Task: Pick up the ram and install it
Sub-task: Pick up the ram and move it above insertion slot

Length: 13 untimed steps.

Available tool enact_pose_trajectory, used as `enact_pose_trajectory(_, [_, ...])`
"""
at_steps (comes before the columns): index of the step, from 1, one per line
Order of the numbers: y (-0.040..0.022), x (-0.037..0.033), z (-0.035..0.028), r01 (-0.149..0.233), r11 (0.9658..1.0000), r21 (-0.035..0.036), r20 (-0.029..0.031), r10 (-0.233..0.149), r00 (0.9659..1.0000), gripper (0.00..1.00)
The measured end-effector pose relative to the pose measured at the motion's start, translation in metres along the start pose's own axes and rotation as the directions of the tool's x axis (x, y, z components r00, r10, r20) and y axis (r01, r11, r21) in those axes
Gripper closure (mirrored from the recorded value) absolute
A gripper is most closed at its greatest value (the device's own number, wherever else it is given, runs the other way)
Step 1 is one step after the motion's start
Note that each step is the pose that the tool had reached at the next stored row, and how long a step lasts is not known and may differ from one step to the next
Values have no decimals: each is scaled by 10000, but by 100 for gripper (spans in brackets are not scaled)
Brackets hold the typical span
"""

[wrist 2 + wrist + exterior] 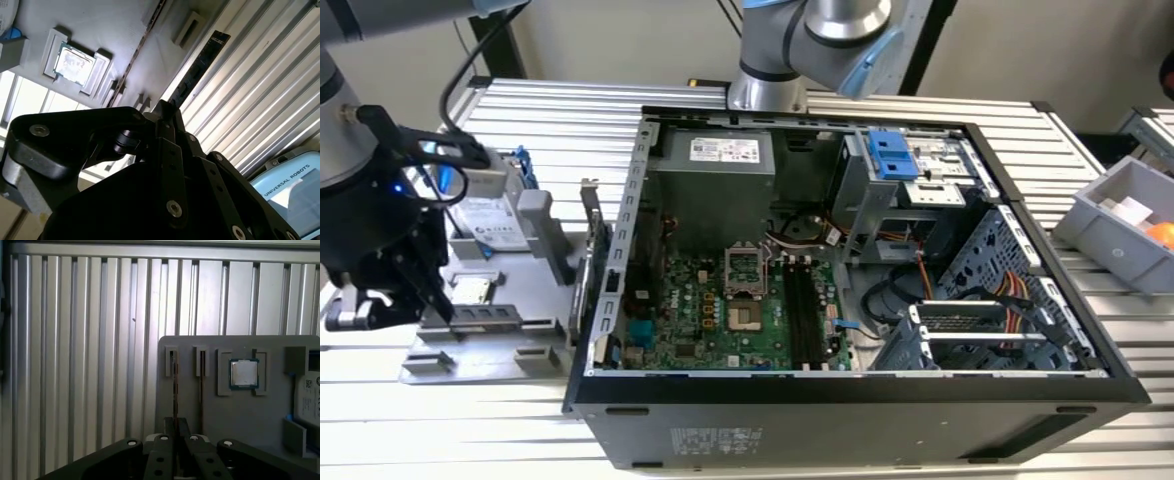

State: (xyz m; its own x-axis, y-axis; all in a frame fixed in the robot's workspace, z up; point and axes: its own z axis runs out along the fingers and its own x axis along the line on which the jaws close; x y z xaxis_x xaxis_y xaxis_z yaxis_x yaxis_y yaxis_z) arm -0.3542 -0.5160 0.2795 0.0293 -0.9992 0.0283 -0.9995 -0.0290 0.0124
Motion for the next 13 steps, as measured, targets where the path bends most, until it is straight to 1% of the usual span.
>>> enact_pose_trajectory(13, [1, 2, -80, -12, 10000, 0, 0, 12, 10000, 100])
